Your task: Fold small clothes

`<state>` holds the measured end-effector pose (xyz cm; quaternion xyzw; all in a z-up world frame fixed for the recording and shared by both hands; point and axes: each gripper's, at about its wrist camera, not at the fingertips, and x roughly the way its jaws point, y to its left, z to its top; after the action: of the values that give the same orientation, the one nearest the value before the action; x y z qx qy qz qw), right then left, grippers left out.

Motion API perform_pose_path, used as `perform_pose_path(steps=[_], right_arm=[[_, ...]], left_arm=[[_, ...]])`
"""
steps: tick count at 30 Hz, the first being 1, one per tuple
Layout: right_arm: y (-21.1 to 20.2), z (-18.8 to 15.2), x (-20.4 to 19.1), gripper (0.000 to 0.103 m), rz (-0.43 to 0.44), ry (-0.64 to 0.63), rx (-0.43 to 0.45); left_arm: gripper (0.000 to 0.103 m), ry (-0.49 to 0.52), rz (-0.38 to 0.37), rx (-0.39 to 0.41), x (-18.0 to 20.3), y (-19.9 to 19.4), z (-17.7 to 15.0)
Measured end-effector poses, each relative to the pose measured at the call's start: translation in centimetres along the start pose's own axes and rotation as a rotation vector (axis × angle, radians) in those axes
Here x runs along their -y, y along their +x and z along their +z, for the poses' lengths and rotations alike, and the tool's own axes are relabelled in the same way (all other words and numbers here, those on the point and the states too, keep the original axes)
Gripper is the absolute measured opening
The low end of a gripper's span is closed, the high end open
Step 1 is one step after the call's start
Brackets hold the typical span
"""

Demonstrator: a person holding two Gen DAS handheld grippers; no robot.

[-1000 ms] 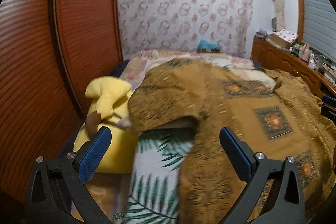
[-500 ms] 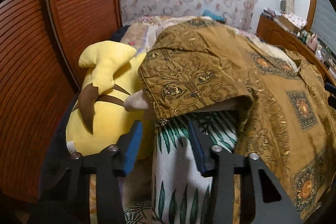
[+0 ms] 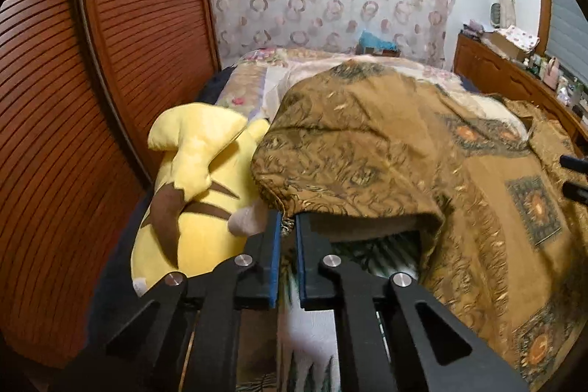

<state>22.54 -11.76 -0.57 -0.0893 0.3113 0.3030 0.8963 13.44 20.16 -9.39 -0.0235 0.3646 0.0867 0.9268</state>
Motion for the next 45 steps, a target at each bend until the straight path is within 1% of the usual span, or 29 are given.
perform_pose_path(steps=[4, 8, 10, 12, 14, 16, 18, 22, 24, 26, 28, 30, 31, 32, 33, 34, 37, 40, 44, 45], right_arm=[[0.4, 0.0, 0.2, 0.103, -0.007, 0.005, 0.004], [0.0, -0.3, 1.1, 0.103, -0.02, 0.027, 0.015], [-0.3, -0.5, 1.5, 0.103, -0.031, 0.041, 0.02], [-0.5, -0.8, 1.7, 0.103, -0.039, 0.054, 0.025], [-0.7, -0.9, 2.0, 0.103, -0.043, 0.063, 0.029], [-0.9, -1.3, 2.0, 0.103, -0.051, 0.073, 0.033], [-0.9, -1.4, 1.9, 0.103, -0.056, 0.079, 0.033], [-0.9, -1.9, 1.7, 0.103, -0.065, 0.089, 0.026], [-0.8, -1.9, 1.6, 0.103, -0.068, 0.093, 0.022], [-0.6, -1.8, 1.4, 0.103, -0.066, 0.099, 0.02], [-0.4, -1.6, 1.2, 0.103, -0.063, 0.099, 0.02], [-0.2, -1.1, 1.0, 0.103, -0.058, 0.094, 0.02], [0.0, -0.9, 1.0, 0.103, -0.054, 0.091, 0.02], [0.0, -0.7, 1.3, 0.103, -0.049, 0.088, 0.02], [0.3, -0.5, 0.9, 0.103, -0.042, 0.08, 0.019], [0.6, -0.2, 0.7, 0.103, -0.037, 0.073, 0.018], [1.2, 0.5, 0.1, 0.103, -0.021, 0.041, 0.015], [2.1, 1.7, 0.0, 0.103, 0.007, 0.017, 0.009], [4.0, 4.1, -0.6, 0.103, 0.064, -0.02, 0.005], [4.8, 4.9, -1.3, 0.101, 0.096, -0.037, 0.005]], left_arm=[[0.006, 0.02, -0.031, 0.023, 0.9, -0.4, 1.4], [0.006, 0.052, -0.094, 0.071, 3.1, -1.3, 3.7], [0.006, 0.084, -0.146, 0.097, 4.9, -1.7, 5.2], [0.006, 0.11, -0.202, 0.105, 6.8, -1.8, 6.2], [0.006, 0.162, -0.265, 0.11, 9.5, -2.0, 7.2], [0.006, 0.195, -0.328, 0.11, 11.8, -2.3, 7.7], [0.006, 0.206, -0.362, 0.097, 12.8, -2.3, 7.7], [0.008, 0.198, -0.364, 0.065, 13.1, -2.2, 7.2], [0.018, 0.184, -0.36, 0.053, 12.5, -2.2, 6.8], [0.022, 0.171, -0.35, 0.054, 11.9, -2.4, 6.5], [0.033, 0.156, -0.334, 0.054, 11.5, -2.7, 6.4], [0.053, 0.13, -0.33, 0.068, 10.5, -3.1, 6.3], [0.059, 0.116, -0.327, 0.077, 10.0, -3.3, 6.2], [0.072, 0.105, -0.316, 0.087, 10.1, -3.3, 6.1], [0.08, 0.097, -0.309, 0.093, 9.8, -3.4, 6.0], [0.081, 0.085, -0.293, 0.096, 9.2, -3.3, 5.9], [0.081, 0.058, -0.242, 0.059, 7.6, -2.2, 5.4], [0.081, 0.022, -0.213, 0.036, 6.0, -1.3, 4.6], [0.081, -0.014, -0.172, 0.012, 3.9, -0.7, 3.6], [0.081, -0.019, -0.16, 0.008, 3.5, -0.5, 3.4]])
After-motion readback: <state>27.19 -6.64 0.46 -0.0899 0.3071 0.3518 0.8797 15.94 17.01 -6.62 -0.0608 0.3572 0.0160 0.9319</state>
